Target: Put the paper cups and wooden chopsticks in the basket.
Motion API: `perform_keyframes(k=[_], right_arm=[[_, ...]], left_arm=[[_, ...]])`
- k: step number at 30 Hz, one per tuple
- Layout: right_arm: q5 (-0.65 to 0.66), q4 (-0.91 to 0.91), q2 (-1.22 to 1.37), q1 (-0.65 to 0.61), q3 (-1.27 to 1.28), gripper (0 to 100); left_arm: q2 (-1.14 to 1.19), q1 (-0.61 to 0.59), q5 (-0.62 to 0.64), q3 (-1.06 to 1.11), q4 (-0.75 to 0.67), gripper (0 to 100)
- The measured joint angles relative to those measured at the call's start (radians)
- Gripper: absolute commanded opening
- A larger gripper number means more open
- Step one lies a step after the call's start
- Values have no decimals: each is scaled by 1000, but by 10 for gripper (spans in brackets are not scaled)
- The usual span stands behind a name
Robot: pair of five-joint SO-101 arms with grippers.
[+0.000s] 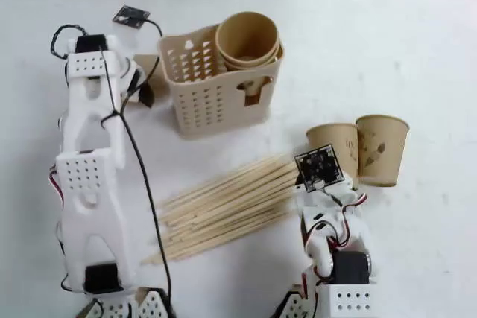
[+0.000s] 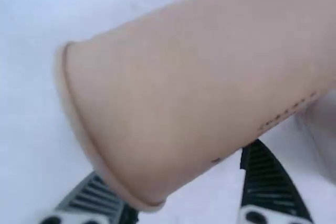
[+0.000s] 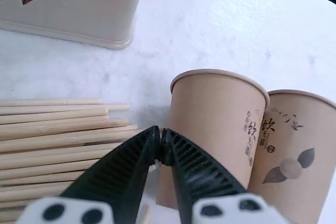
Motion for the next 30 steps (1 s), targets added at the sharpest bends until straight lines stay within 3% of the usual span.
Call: perform_keyframes(k=[9,17,22,30], right_arm=[[34,-5,-3,0,21,18],[34,-9,-3,2,21,18],[41,-9,-3,2,21,18],[41,-9,-3,2,21,18]], left_arm=[[0,3,-2,-18,-3,18],[0,5,0,-18,-5,21],[-49,5,0,-18,84,21],[-477,5,0,-18,270,20]])
